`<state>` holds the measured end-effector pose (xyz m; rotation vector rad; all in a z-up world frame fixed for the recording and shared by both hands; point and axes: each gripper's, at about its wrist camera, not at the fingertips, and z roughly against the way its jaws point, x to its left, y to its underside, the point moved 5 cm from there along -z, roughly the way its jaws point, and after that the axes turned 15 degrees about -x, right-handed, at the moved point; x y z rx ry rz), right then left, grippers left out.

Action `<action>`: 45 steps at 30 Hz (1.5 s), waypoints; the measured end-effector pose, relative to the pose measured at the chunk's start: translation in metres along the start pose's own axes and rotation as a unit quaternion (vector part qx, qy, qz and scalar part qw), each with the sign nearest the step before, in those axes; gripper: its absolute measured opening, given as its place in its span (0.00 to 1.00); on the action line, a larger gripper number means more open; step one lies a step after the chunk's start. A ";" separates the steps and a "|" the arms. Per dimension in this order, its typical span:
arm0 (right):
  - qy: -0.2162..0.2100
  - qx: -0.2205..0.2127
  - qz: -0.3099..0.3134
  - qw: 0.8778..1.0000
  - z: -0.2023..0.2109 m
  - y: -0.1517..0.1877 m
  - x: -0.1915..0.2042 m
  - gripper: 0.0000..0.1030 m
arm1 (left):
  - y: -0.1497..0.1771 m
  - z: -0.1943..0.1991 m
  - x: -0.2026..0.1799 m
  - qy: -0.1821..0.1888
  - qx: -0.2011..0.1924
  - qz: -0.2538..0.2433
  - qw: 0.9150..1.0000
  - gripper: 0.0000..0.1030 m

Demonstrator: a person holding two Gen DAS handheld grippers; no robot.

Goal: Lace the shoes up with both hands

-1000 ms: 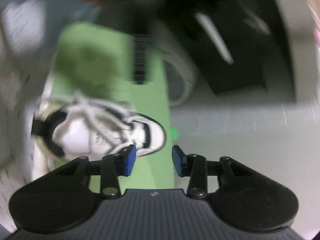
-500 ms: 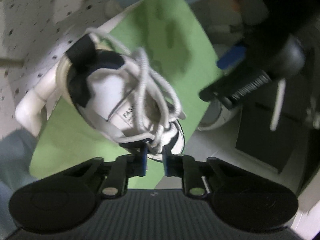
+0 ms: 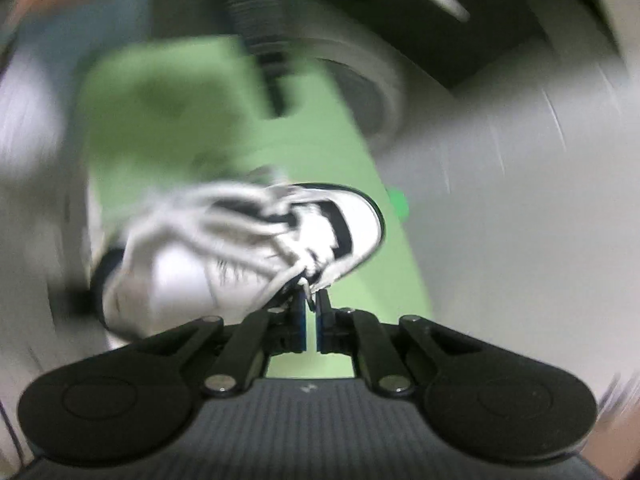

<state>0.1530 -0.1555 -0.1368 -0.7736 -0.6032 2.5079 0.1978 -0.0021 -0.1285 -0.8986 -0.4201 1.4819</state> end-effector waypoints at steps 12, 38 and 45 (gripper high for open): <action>0.031 -0.065 -0.755 0.651 0.010 0.092 -0.061 0.05 | 0.008 0.001 -0.004 -0.006 0.002 -0.042 0.999 0.57; -0.008 -0.126 -0.514 0.849 0.040 0.018 -0.069 0.28 | 0.022 -0.009 0.025 -0.057 0.051 -0.005 0.997 0.50; 0.001 -0.116 -0.540 0.833 0.020 0.023 -0.059 0.25 | 0.022 -0.011 0.023 -0.056 0.053 -0.002 0.997 0.50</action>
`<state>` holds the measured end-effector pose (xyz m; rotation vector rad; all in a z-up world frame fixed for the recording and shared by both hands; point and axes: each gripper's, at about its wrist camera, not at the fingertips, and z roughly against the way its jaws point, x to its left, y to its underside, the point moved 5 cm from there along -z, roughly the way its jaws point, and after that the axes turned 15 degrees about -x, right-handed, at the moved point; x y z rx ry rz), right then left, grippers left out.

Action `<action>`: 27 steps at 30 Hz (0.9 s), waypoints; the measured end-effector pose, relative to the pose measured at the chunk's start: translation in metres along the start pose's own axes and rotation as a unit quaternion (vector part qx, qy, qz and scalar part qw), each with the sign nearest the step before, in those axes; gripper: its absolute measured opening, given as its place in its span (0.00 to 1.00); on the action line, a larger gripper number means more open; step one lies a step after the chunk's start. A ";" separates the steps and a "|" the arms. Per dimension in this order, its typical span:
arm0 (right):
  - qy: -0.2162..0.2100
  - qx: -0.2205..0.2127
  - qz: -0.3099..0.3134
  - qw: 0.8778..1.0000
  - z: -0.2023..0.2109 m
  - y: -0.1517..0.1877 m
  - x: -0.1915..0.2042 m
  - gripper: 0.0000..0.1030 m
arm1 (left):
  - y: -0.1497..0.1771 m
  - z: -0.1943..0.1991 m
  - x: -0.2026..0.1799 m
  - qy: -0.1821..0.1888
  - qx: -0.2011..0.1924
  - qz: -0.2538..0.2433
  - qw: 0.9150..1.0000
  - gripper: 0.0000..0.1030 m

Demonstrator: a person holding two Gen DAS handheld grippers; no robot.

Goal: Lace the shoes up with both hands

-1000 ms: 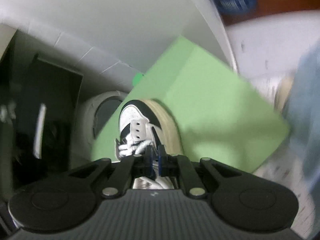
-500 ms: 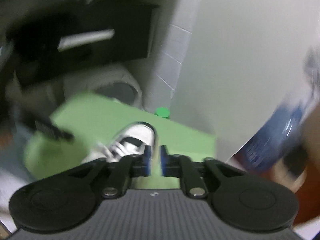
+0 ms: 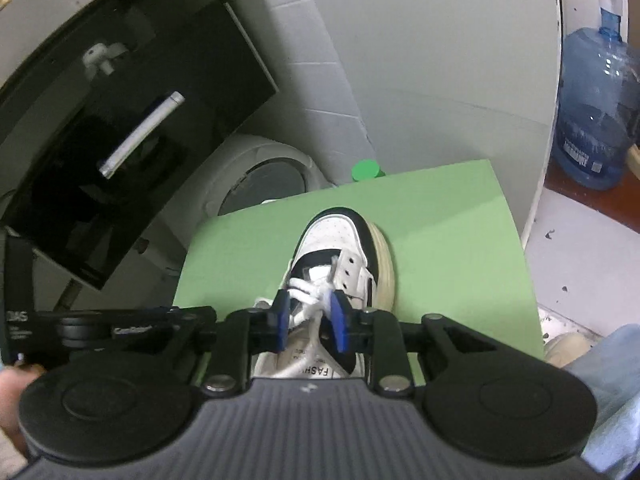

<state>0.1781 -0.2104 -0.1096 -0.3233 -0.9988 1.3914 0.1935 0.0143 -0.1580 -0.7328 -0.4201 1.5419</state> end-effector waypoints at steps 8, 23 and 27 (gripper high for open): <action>0.015 -0.008 -0.093 0.996 -0.028 0.005 -0.027 0.05 | 0.005 -0.004 -0.001 0.003 0.015 -0.006 1.000 0.50; 0.001 -0.010 -0.335 0.942 -0.035 0.018 -0.064 0.05 | 0.008 -0.007 0.000 0.002 0.023 -0.006 1.000 0.50; -0.029 -0.029 -0.505 0.862 -0.029 0.042 -0.083 0.05 | 0.009 -0.007 -0.002 0.004 0.026 -0.009 1.000 0.50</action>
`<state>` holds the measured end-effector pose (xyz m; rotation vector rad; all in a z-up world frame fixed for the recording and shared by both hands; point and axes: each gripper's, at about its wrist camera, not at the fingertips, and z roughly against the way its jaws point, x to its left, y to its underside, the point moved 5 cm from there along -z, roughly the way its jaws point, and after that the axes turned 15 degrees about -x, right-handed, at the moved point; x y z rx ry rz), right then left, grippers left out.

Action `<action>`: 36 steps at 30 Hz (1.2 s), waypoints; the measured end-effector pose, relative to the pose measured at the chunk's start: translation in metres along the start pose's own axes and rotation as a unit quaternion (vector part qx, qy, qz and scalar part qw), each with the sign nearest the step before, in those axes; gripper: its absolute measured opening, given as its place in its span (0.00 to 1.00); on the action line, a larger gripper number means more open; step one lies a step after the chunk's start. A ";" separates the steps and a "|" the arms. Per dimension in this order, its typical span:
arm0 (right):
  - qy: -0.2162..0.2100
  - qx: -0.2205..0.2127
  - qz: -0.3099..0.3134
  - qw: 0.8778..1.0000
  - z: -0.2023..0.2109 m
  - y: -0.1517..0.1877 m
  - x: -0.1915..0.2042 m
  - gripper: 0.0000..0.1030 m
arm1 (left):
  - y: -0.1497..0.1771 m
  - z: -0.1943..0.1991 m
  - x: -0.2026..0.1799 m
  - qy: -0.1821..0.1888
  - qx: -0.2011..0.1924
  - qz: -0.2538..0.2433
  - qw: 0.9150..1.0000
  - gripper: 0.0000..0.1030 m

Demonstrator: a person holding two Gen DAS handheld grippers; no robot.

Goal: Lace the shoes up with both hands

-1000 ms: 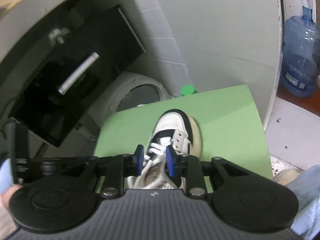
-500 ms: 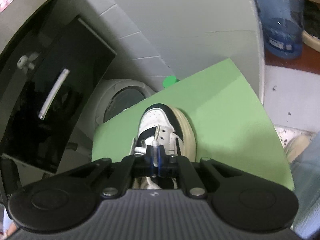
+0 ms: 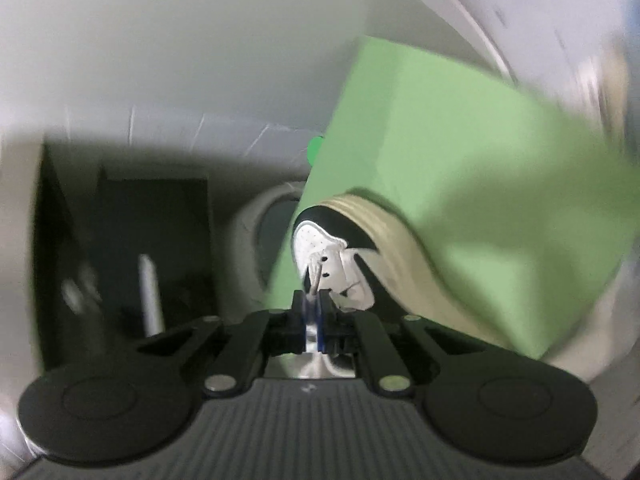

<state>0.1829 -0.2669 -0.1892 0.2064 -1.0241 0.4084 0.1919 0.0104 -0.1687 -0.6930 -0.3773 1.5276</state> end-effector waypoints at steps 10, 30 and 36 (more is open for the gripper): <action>-0.103 -0.028 -0.211 0.972 0.009 0.004 -0.027 0.04 | 0.003 -0.002 0.002 -0.006 0.005 -0.002 1.000 0.50; -0.312 -0.004 -0.120 0.942 0.069 -0.054 0.135 0.04 | 0.008 -0.006 -0.002 0.004 0.013 -0.017 1.000 0.50; -0.322 -0.010 -0.100 0.941 0.085 -0.063 0.162 0.04 | 0.006 -0.004 -0.021 0.051 -0.009 -0.016 0.999 0.50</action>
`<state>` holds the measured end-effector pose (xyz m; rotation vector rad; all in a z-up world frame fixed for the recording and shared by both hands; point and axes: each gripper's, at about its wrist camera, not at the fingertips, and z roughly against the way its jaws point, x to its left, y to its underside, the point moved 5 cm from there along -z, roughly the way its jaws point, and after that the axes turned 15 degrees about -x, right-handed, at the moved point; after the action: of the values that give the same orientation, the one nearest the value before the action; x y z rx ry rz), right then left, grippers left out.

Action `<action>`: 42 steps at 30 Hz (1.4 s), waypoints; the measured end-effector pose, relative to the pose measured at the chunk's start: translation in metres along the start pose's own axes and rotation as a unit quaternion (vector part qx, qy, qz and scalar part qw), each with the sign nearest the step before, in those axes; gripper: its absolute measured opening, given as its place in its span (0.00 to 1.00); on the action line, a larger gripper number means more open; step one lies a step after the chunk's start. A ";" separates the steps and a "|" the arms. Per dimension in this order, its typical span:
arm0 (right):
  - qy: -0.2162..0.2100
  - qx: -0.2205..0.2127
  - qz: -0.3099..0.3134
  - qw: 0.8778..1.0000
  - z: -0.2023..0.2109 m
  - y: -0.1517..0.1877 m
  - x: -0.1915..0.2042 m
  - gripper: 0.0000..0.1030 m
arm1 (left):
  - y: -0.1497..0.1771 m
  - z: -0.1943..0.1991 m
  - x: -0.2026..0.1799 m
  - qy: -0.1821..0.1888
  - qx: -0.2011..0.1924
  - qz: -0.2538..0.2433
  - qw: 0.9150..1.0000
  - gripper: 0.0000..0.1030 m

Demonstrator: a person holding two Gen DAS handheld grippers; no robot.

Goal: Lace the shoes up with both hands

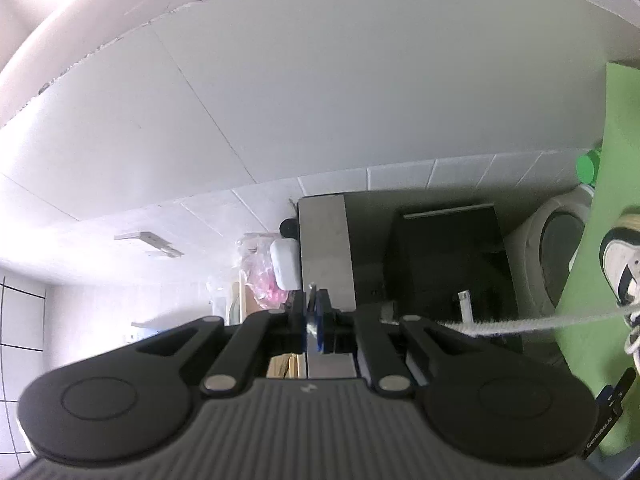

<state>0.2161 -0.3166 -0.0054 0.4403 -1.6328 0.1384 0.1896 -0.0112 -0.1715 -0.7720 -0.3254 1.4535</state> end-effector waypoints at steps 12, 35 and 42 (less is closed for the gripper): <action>0.001 0.020 -0.004 1.000 -0.004 0.018 -0.010 0.04 | -0.017 -0.016 -0.027 0.036 -0.073 -0.039 0.996 0.50; 0.009 0.019 -0.016 1.000 0.009 0.003 -0.023 0.04 | -0.019 0.008 -0.044 0.203 -0.040 -0.009 0.978 0.28; 0.017 0.024 -0.013 0.999 0.008 0.009 -0.026 0.04 | -0.030 -0.001 -0.041 0.169 -0.093 0.000 0.981 0.25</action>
<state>0.2068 -0.3059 -0.0299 0.4935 -1.5926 0.1652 0.2080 -0.0491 -0.1427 -1.1529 -0.2011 1.2762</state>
